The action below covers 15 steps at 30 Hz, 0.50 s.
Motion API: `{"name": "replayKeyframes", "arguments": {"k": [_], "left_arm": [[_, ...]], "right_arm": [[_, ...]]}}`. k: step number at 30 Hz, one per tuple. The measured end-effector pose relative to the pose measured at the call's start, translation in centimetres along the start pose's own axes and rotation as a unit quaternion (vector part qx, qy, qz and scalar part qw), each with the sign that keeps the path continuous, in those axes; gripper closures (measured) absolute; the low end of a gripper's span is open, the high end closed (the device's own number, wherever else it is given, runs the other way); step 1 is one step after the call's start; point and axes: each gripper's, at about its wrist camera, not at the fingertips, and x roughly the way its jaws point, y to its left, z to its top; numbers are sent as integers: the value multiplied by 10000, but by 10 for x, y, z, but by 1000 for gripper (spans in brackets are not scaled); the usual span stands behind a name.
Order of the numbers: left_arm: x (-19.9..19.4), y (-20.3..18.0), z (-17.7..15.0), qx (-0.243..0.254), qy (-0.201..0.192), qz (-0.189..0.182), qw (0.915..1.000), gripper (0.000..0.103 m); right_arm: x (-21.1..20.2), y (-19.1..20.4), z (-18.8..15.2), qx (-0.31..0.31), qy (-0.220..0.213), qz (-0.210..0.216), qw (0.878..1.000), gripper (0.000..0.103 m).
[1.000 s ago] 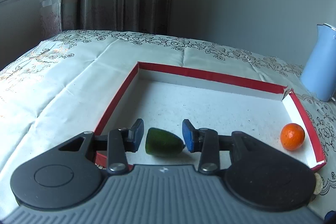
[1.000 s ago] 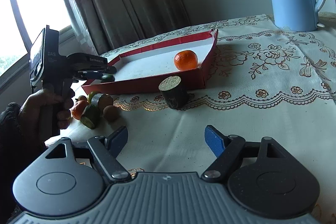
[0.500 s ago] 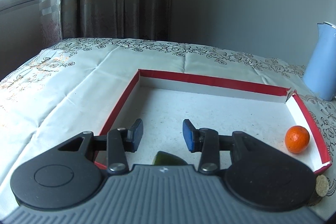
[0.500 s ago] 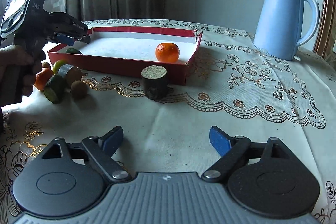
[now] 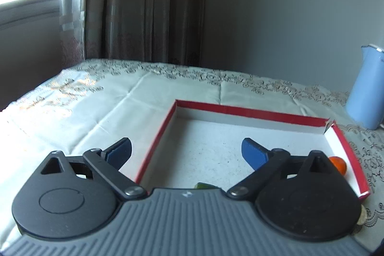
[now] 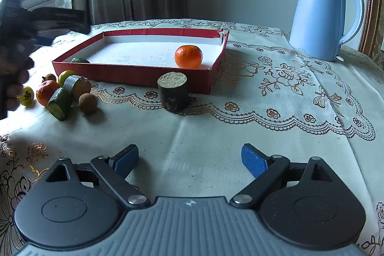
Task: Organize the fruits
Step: 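Move the right gripper toward the wooden log piece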
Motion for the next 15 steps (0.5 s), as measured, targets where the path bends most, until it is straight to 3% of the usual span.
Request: {"name": "replayKeyframes", "arguments": {"k": [6, 15], "left_arm": [[-55, 35, -4, 97, -331, -14, 9994, 1], [-110, 76, -64, 418, -469, 685, 9957, 0]], "right_arm": [[0, 0, 0, 4, -4, 2, 10000, 10], [0, 2, 0, -71, 22, -99, 9999, 6]]}}
